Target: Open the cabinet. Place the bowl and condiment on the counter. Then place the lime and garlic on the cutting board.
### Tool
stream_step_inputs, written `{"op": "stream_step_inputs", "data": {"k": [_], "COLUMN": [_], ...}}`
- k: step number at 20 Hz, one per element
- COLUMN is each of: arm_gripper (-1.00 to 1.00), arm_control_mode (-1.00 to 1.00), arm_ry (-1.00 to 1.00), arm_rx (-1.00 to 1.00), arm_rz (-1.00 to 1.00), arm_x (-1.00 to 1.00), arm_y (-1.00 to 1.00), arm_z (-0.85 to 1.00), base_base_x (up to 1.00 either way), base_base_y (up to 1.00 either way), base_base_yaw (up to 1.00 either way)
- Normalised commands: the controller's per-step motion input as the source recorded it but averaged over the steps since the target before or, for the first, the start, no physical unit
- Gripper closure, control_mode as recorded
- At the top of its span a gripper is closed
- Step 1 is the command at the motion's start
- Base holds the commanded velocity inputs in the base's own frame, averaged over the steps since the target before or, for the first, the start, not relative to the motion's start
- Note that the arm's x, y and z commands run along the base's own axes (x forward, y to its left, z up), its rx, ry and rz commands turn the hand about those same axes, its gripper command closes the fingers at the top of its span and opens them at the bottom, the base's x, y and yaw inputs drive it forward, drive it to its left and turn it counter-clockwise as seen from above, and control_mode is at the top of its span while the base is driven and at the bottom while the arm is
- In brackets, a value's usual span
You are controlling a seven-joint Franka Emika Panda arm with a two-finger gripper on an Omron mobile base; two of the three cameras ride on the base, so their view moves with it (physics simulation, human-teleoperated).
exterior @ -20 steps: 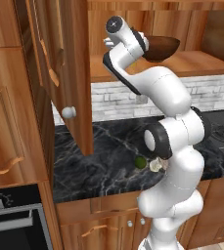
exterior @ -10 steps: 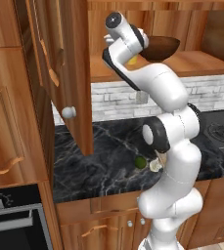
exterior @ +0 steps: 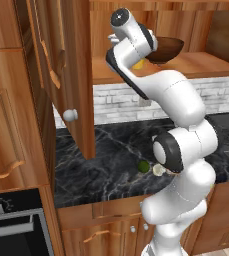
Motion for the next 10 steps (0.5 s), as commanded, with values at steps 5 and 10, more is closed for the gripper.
{"op": "stream_step_inputs", "data": {"k": [5,10], "arm_gripper": [1.0,1.0], "arm_control_mode": [-1.0,-1.0], "arm_ry": [-0.14,-0.11], "arm_rx": [0.05,0.08], "arm_rz": [0.1,0.11], "arm_x": [-1.0,-1.0], "arm_y": [-0.12,-0.22], "arm_z": [-0.4,-0.03], "base_base_x": [0.0,0.0], "base_base_y": [0.0,0.0], "base_base_yaw": [0.0,0.0]}}
